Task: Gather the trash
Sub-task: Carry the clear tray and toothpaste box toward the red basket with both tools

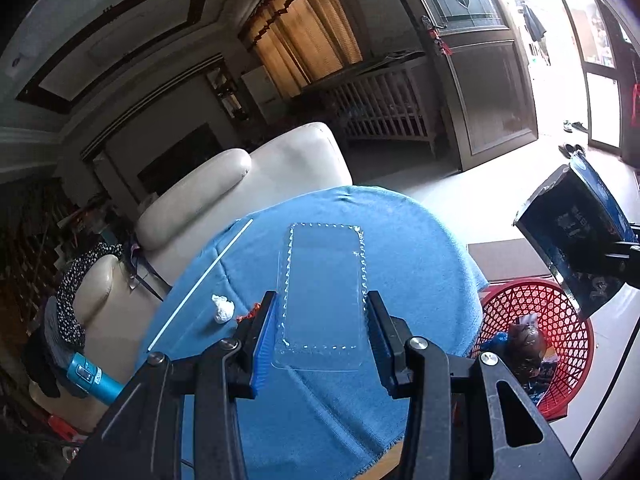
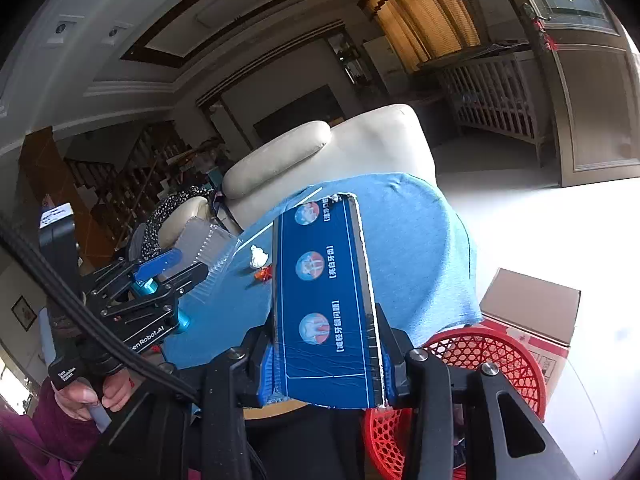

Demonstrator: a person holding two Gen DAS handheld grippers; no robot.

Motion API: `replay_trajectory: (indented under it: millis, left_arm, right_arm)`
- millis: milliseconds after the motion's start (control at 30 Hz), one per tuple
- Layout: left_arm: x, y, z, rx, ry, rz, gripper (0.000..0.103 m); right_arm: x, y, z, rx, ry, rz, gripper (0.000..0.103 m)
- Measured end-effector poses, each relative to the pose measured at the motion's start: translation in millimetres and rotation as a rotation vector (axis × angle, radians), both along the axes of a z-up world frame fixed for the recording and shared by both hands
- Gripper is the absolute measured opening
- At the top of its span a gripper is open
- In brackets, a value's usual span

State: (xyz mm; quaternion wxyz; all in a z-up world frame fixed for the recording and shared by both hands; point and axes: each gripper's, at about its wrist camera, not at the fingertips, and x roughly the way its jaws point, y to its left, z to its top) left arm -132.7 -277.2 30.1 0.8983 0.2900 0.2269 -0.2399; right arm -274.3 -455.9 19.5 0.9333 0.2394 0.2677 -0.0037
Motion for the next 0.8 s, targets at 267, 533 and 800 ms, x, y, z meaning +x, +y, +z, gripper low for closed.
replay_trajectory:
  millis: [267,533,800]
  left_arm:
    - [-5.4,-8.6,2.0,0.015,-0.012,-0.019,0.045]
    - [-12.8,-18.7,5.1,0.027,-0.030,-0.049,0.045]
    - [-20.7,-33.9,3.4,0.048,-0.032,-0.077,0.045]
  right_arm:
    - [-6.5,-1.4,1.3,0.007,-0.009,-0.013,0.042]
    - [-17.9,-9.3,4.8,0.007,-0.025,-0.032,0.042]
    - [-29.5,-20.8,2.1,0.024,-0.027,-0.068,0.042]
